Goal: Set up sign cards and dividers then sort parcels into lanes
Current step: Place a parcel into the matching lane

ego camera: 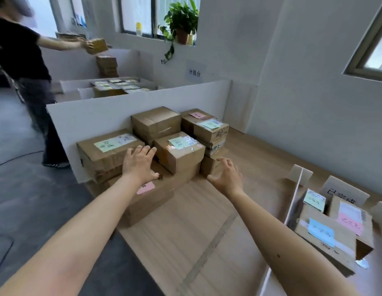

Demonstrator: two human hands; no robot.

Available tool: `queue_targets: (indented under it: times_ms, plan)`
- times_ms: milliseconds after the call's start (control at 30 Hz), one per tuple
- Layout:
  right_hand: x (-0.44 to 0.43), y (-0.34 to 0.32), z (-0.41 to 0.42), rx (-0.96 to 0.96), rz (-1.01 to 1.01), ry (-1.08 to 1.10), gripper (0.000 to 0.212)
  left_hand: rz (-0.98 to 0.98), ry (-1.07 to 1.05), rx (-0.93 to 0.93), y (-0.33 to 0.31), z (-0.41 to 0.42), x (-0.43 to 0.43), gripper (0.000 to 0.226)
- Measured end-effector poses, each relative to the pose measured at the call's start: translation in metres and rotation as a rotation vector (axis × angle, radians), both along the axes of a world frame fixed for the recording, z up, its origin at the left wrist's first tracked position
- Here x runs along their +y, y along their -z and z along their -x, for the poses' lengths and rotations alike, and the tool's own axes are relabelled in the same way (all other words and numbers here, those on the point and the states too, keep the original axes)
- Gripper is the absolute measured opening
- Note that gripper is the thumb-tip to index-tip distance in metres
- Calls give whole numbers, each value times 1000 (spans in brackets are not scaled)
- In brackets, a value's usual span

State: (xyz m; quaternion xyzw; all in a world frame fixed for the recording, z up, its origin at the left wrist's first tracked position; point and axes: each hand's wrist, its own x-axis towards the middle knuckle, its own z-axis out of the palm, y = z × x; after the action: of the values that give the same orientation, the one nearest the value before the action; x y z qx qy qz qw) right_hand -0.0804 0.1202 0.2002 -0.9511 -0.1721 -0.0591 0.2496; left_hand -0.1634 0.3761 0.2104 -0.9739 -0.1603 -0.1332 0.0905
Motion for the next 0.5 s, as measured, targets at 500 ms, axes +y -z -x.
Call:
queue_targets:
  times_ms: [500]
  plan:
    - [197, 3, 47, -20, 4, -219, 59, 58, -79, -29, -18, 91, 157, 87]
